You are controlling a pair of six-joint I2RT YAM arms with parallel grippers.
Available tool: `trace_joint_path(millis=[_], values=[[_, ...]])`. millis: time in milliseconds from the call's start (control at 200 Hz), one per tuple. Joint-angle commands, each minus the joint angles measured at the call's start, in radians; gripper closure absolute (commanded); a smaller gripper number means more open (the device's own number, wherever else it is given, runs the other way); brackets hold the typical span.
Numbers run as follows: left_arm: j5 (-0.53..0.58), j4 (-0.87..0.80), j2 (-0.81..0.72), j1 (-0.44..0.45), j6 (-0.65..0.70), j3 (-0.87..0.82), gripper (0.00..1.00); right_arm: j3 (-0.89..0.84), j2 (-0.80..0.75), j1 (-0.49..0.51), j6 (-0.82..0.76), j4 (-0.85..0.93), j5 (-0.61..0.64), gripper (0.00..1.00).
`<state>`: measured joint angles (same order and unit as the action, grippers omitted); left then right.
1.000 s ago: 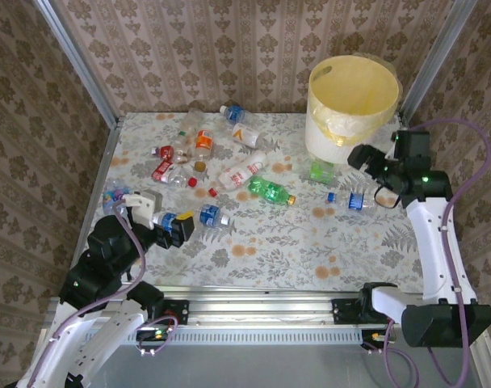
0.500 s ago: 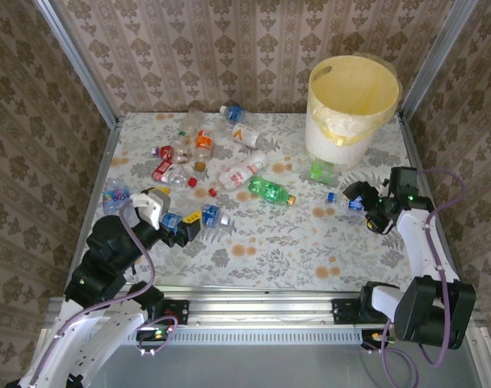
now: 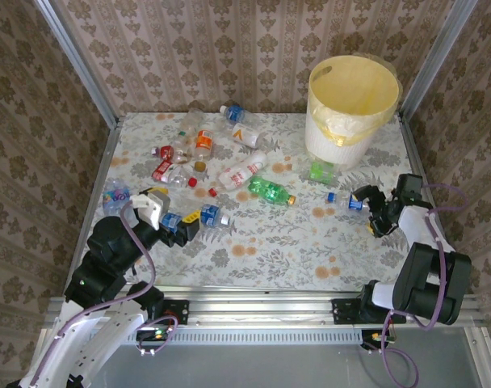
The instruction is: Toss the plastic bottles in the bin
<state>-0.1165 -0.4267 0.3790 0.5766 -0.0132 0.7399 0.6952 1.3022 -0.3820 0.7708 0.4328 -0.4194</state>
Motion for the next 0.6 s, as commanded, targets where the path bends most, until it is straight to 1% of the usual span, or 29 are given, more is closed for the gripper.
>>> trace_joint_path(millis=[0, 310, 450, 595], values=[[0.013, -0.002, -0.015, 0.005, 0.022, -0.01, 0.0, -0.001, 0.043, -0.022, 0.028, -0.049, 0.007, 0.0], [0.033, -0.014, -0.016, 0.003, 0.027, -0.01, 0.0, 0.04, 0.198, -0.042, 0.051, -0.116, -0.002, 0.0], [0.039, -0.015, -0.016, 0.002, 0.027, -0.008, 0.0, 0.055, 0.224, -0.045, 0.046, -0.119, 0.011, 0.0], [0.04, -0.02, -0.016, 0.002, 0.027, -0.008, 0.0, 0.056, 0.204, -0.052, 0.05, -0.126, 0.003, 0.0]])
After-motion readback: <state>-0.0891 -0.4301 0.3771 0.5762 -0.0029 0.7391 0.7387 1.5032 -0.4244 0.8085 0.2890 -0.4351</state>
